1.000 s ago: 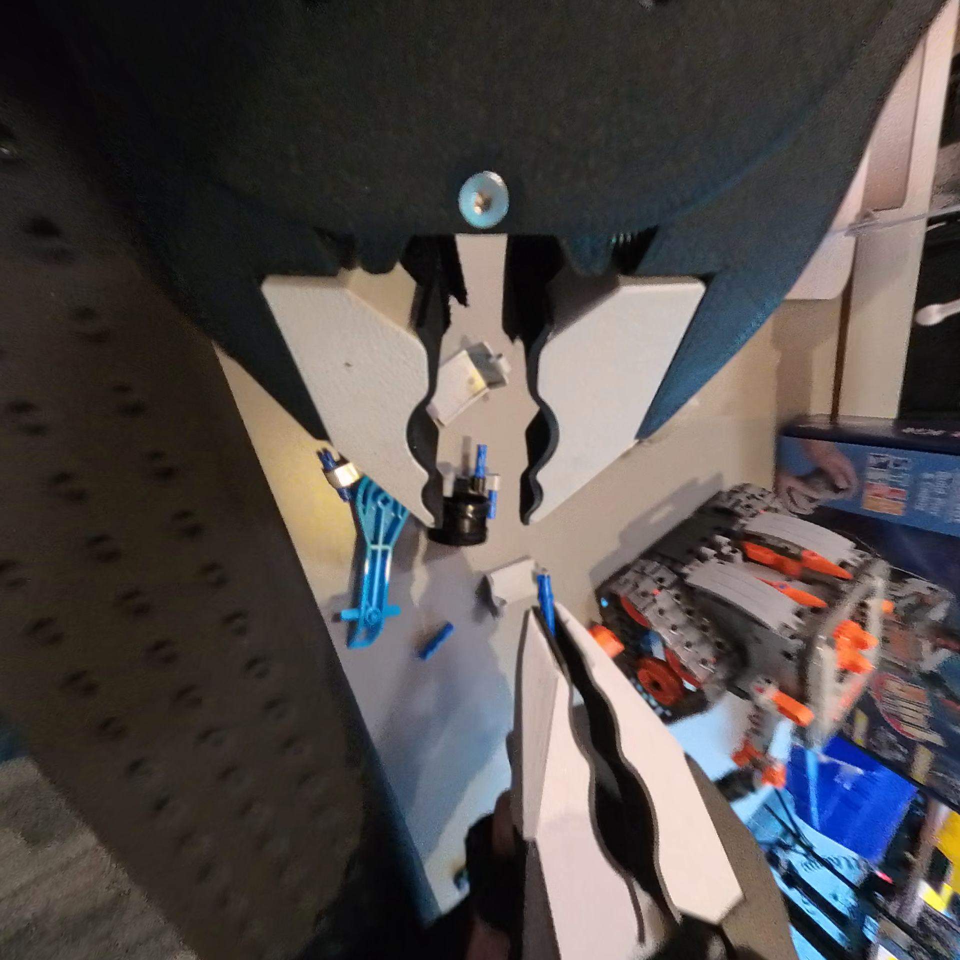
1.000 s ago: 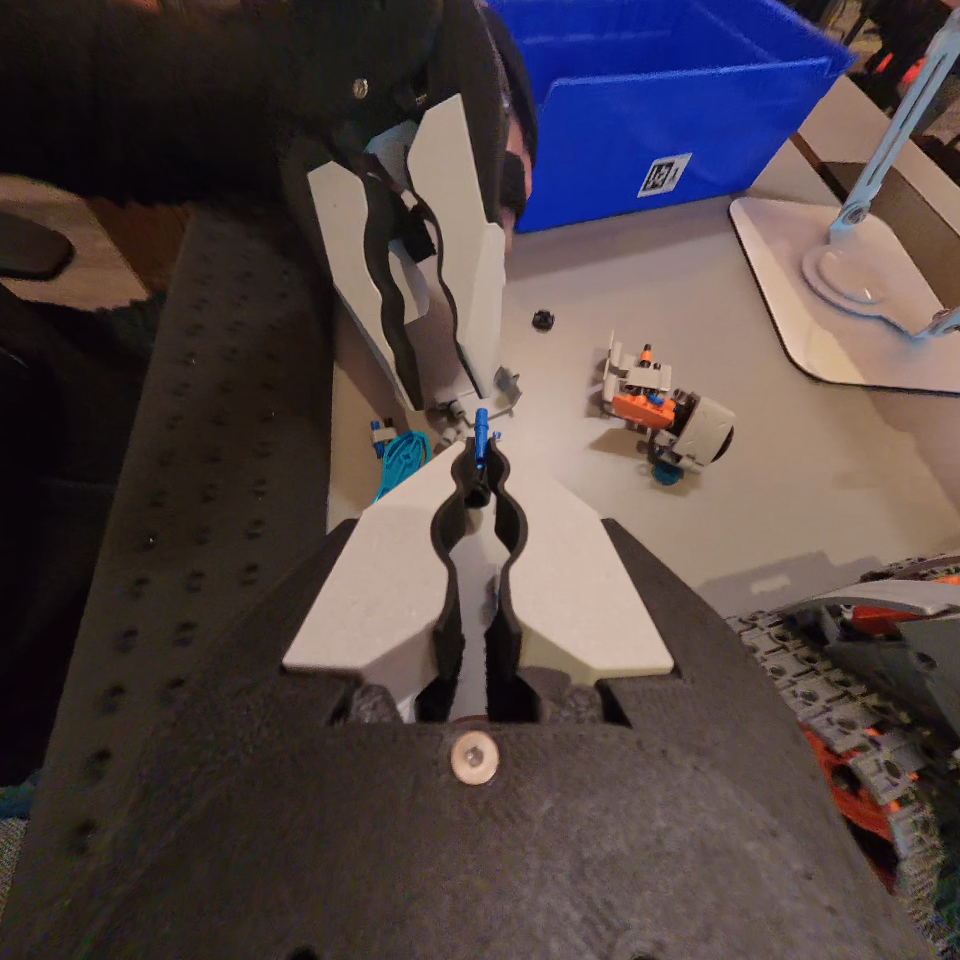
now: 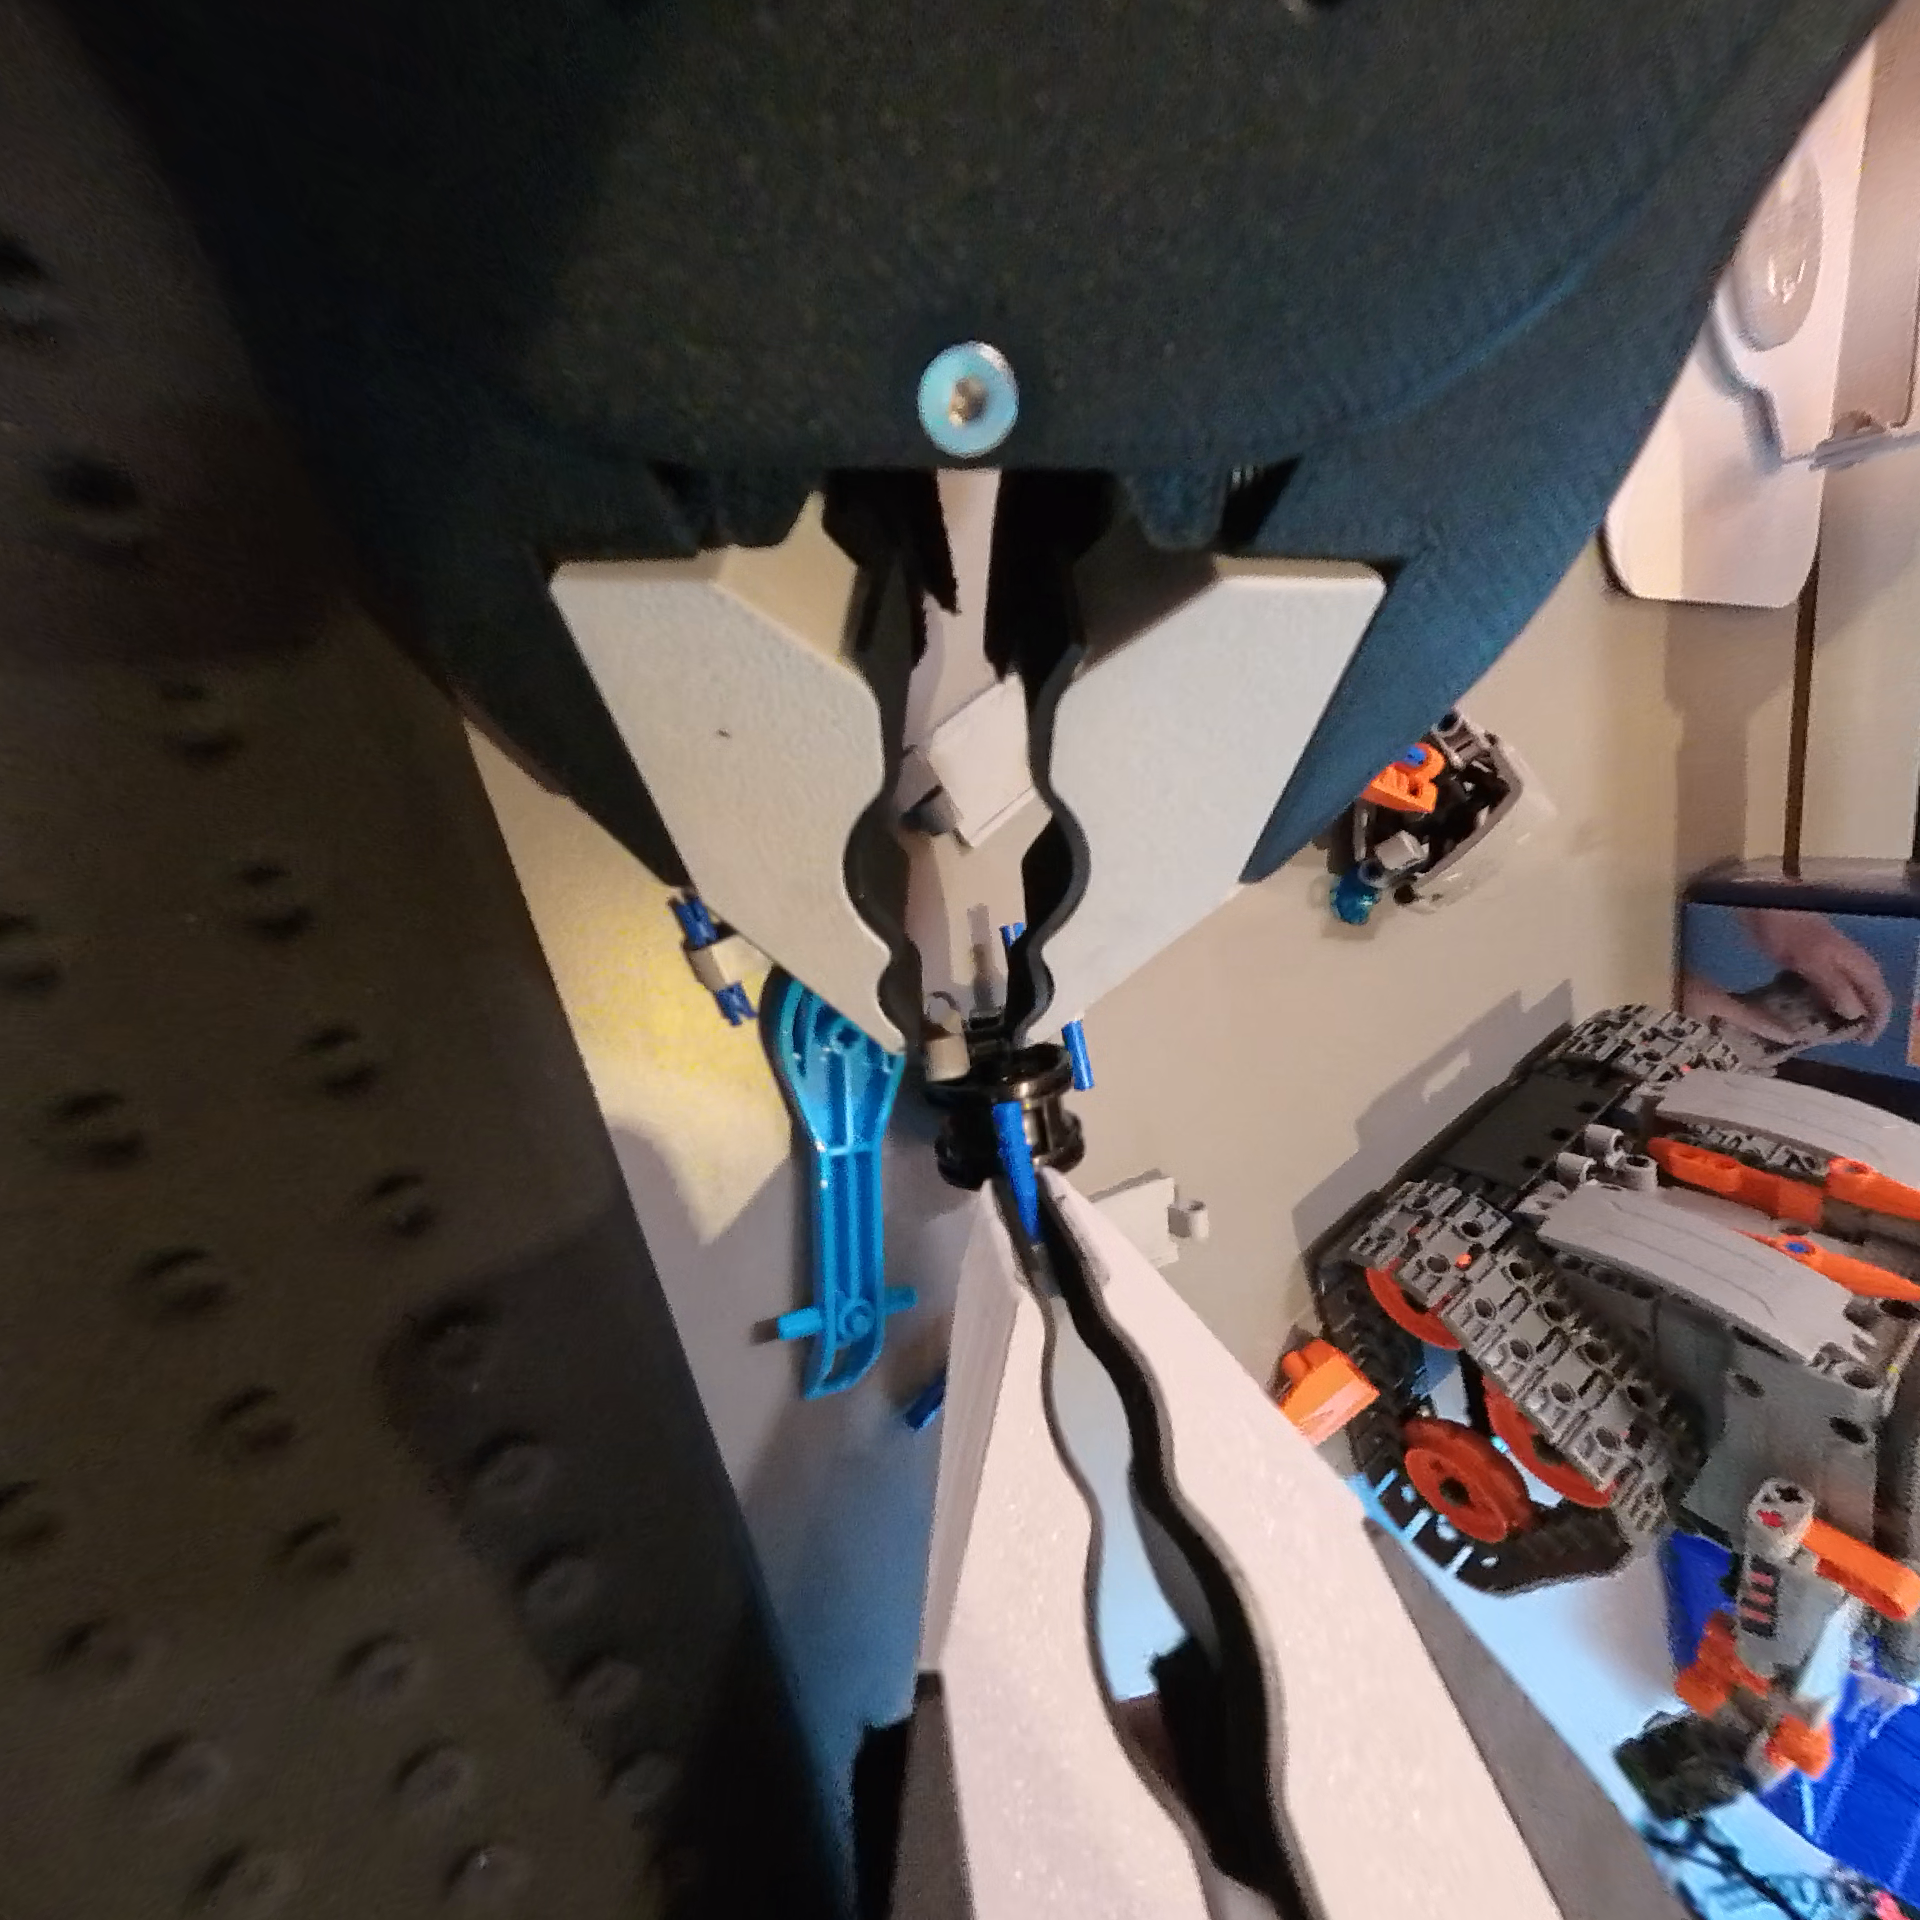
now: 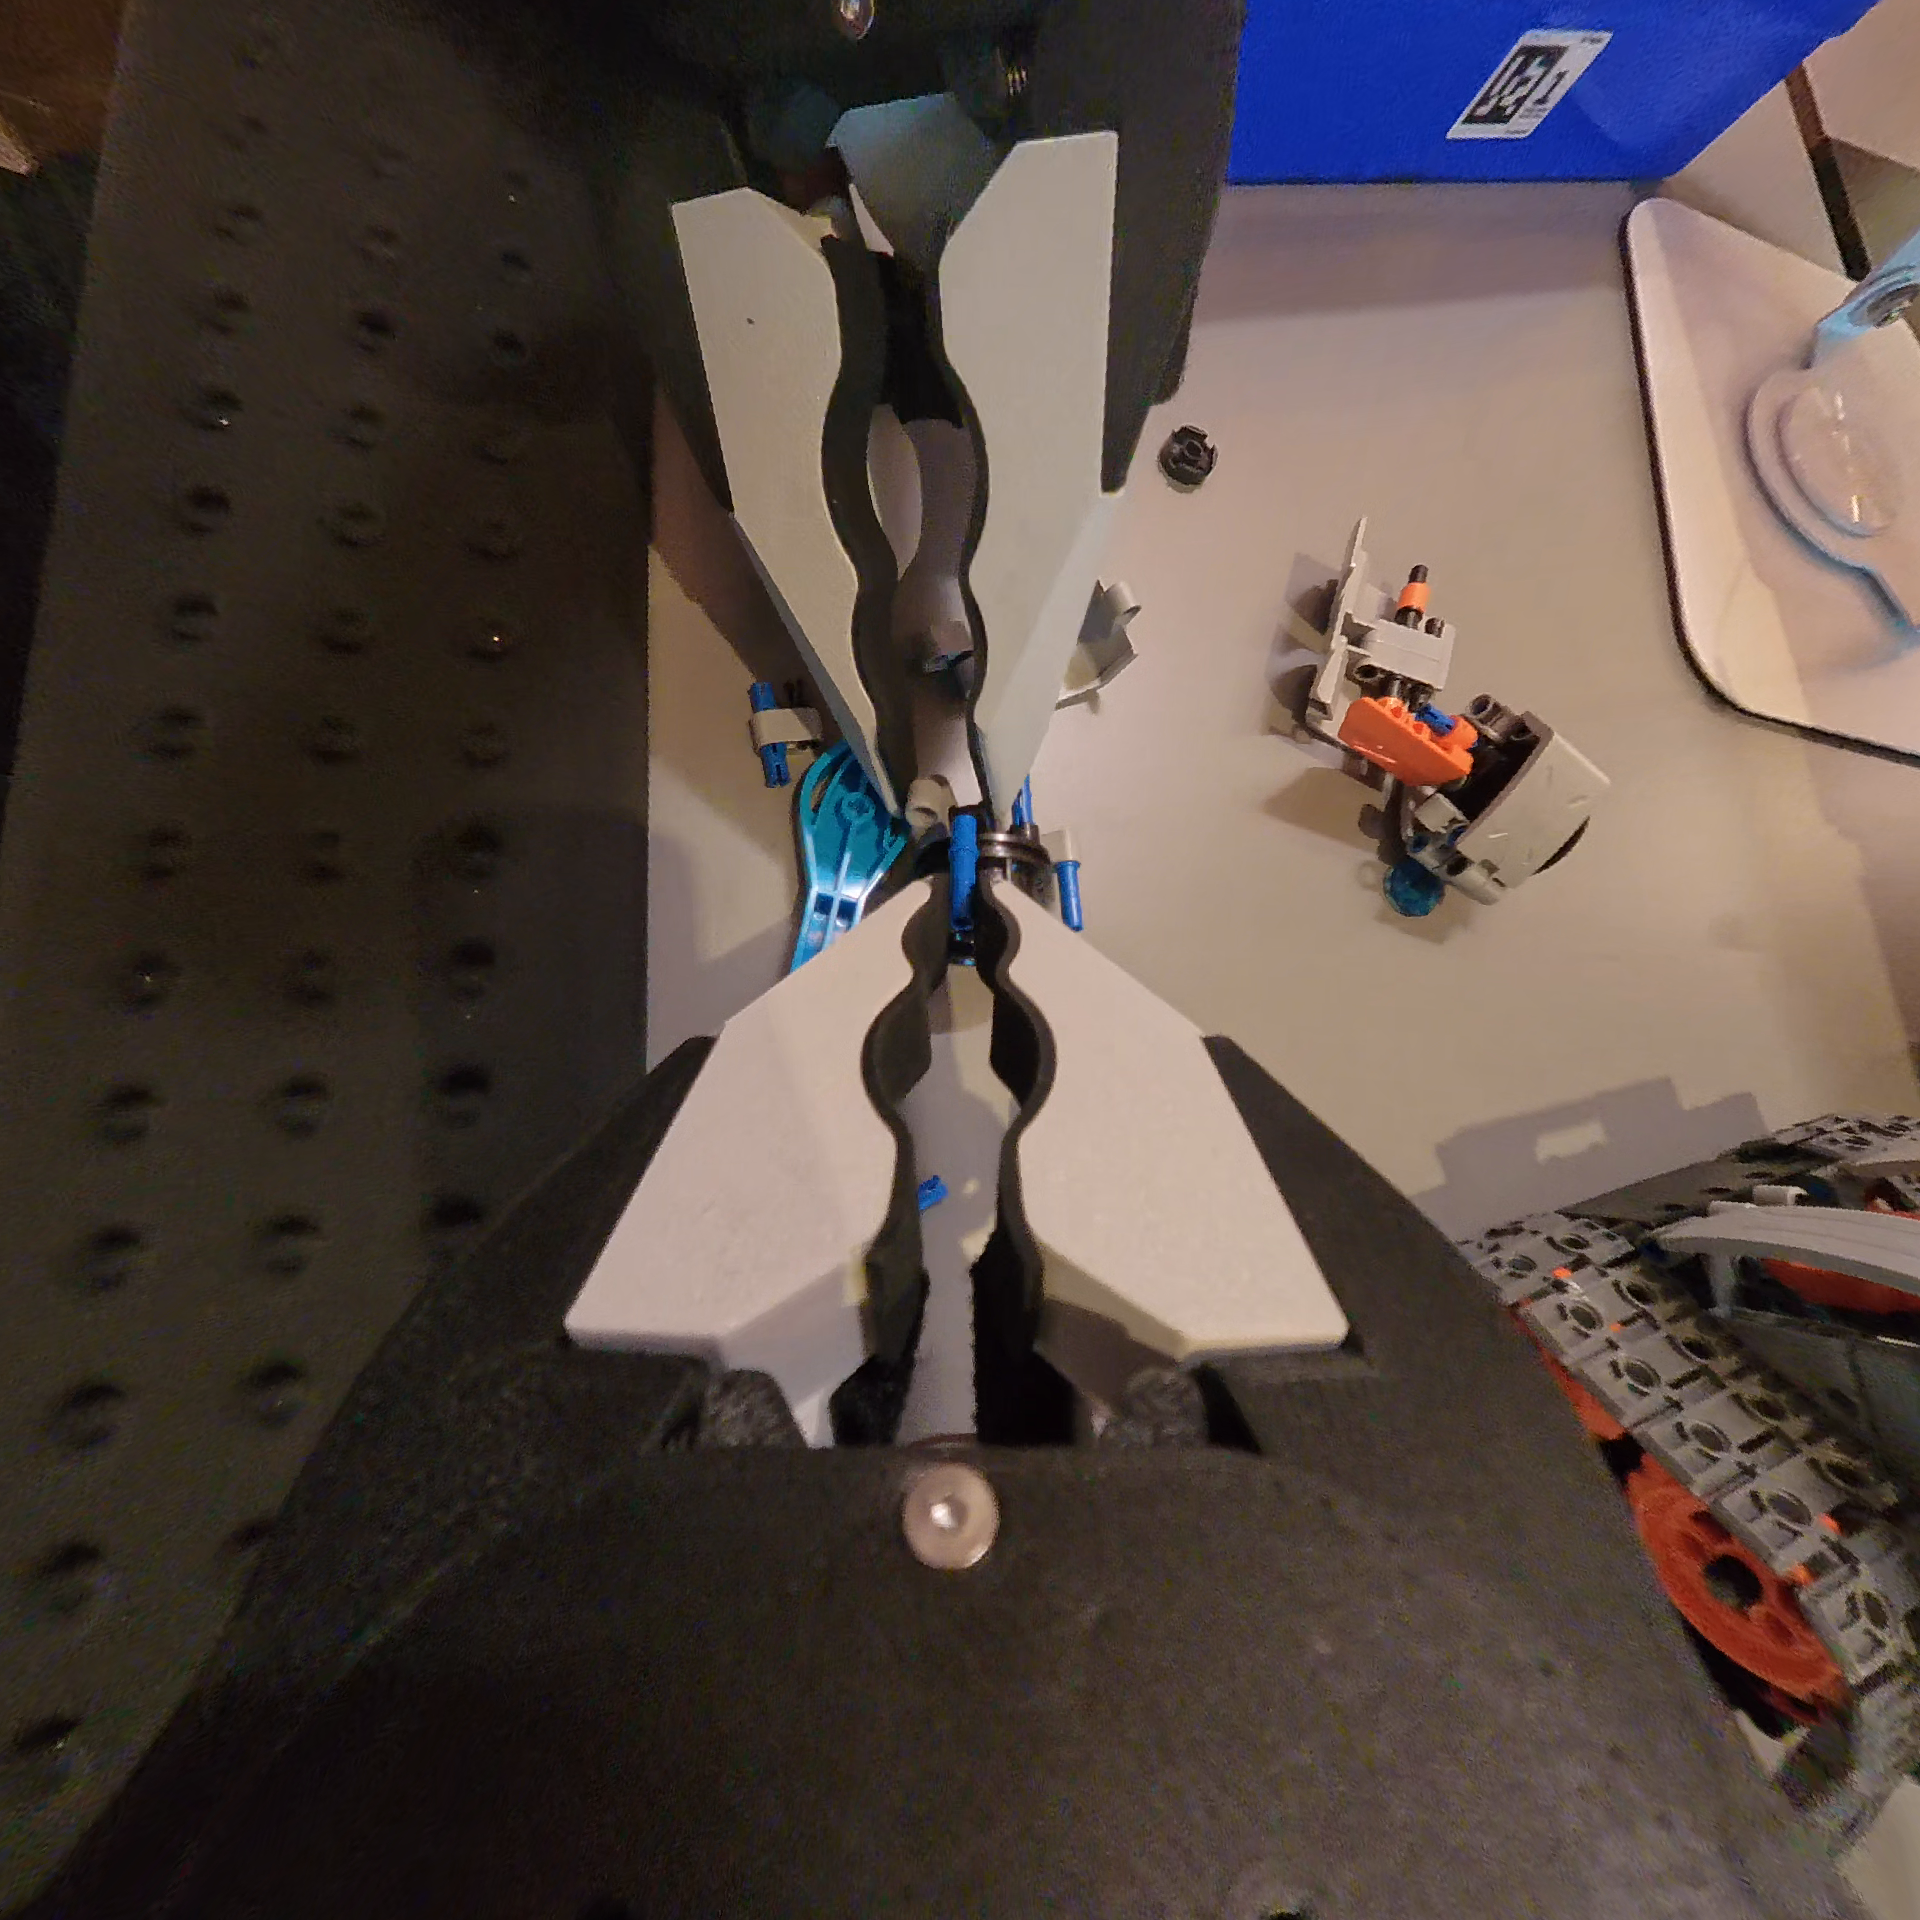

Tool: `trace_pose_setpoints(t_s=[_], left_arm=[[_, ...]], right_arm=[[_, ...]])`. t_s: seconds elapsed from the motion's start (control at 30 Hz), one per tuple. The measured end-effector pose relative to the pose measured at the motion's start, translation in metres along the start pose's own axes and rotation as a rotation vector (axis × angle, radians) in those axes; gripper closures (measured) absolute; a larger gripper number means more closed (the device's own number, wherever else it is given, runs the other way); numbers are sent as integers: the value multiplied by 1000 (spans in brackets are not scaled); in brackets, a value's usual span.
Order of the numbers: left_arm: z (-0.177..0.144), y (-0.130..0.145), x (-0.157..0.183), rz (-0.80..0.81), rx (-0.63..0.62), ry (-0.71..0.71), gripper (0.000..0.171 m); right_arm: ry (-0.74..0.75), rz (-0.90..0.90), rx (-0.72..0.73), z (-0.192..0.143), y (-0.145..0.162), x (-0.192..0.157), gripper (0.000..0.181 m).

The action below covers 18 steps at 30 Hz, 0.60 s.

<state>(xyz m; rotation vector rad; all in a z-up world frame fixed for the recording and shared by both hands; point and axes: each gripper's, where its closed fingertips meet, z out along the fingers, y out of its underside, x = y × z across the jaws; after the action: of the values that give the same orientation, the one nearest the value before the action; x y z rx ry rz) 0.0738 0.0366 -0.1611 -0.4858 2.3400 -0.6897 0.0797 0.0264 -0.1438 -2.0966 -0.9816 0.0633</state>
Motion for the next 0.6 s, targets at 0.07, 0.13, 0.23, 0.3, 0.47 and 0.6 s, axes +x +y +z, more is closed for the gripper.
trace_pose_setpoints(t_s=[0.07, 0.13, 0.23, 0.3, 0.47, 0.6], left_arm=[[-1, 1, -8, -33, -14, -36, 158], [-1, -1, -10, -64, -12, -38, 158], [-2, -4, -13, -90, -14, -53, 158], [-1, -3, -14, -102, -22, -59, 158], [2, -2, -14, -106, -34, -63, 158], [2, -2, -15, -104, -40, -78, 158]], right_arm=[[24, -24, -12, -1, 0, 1, 180], [45, -48, -32, -1, 1, 1, 180], [84, -85, -64, 1, 3, 3, 180], [97, -91, -72, 2, 4, 5, 180], [115, -95, -75, 3, 4, 7, 180], [138, -118, -85, 3, 4, 7, 180]])
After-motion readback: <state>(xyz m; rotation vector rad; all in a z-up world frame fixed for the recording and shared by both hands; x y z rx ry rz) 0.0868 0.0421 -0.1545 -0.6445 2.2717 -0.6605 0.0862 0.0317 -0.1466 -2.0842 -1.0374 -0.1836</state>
